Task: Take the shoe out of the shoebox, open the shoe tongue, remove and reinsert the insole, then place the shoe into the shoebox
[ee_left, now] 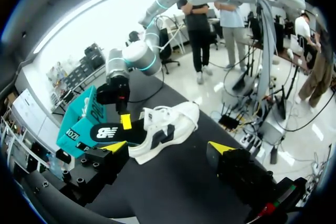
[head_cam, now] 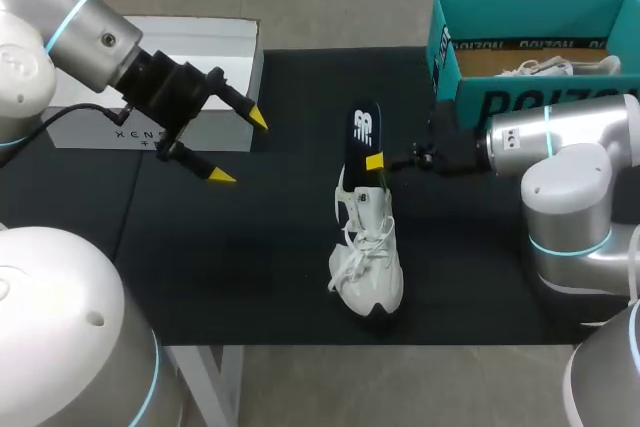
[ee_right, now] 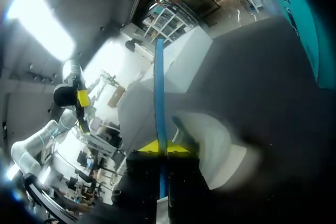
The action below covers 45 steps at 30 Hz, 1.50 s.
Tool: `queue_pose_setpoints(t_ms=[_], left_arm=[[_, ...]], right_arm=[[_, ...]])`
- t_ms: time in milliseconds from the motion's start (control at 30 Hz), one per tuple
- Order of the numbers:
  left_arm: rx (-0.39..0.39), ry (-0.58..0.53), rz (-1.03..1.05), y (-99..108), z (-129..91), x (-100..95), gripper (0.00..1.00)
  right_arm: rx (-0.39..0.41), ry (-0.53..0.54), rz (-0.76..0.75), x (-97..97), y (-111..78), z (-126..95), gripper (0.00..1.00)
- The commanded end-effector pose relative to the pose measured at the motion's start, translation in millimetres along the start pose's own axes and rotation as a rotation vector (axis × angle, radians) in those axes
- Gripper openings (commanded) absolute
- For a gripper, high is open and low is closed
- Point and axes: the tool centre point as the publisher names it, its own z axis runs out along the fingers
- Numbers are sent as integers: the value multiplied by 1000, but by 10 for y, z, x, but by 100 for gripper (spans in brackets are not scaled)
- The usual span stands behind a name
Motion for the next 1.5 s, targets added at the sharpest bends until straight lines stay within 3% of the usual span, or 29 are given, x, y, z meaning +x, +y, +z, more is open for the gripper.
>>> queue_pose_setpoints(t_ms=[33, 533, 700, 733, 767, 800, 833, 867, 900, 1200, 1233, 1267, 1300, 1367, 1400, 1500], left_arm=[[-2, 3, 0, 0, -3, -2, 100], [-2, 3, 0, 0, -3, -2, 100], [-2, 3, 0, 0, -3, -2, 100], [-2, 3, 0, 0, -3, -2, 100], [-2, 3, 0, 0, -3, -2, 100], [-2, 3, 0, 0, -3, -2, 100], [-2, 3, 0, 0, -3, -2, 100], [-2, 3, 0, 0, -3, -2, 100], [-2, 3, 0, 0, -3, -2, 100], [-2, 3, 0, 0, -3, -2, 100], [-2, 3, 0, 0, -3, -2, 100], [-2, 3, 0, 0, -3, -2, 100], [-2, 3, 0, 0, -3, -2, 100], [-2, 3, 0, 0, -3, -2, 100], [-2, 3, 0, 0, -3, -2, 100], [-2, 3, 0, 0, -3, -2, 100]], right_arm=[[-5, 1, 2, -53, 51, 90, 0], [30, -12, 67, -116, -360, 46, 0], [32, -21, 81, -136, -397, 25, 0], [30, -20, 80, -122, -371, 21, 8], [27, -18, 74, -106, -345, 20, 32], [25, -17, 67, -88, -316, 21, 47], [21, -12, 58, -66, -278, 21, 79], [19, -11, 54, -53, -255, 22, 93], [15, -6, 44, -24, -213, 20, 100], [5, -18, 10, -35, 1, 30, 100], [4, -20, 7, -34, 20, 26, 89], [2, -21, 4, -33, 32, 22, 55], [1, -22, 2, -30, 41, 17, 48], [-1, -24, -1, -32, 50, 12, 11], [-2, -25, -2, -37, 51, 11, 0], [-1, -26, -1, -32, 32, 4, 0]])
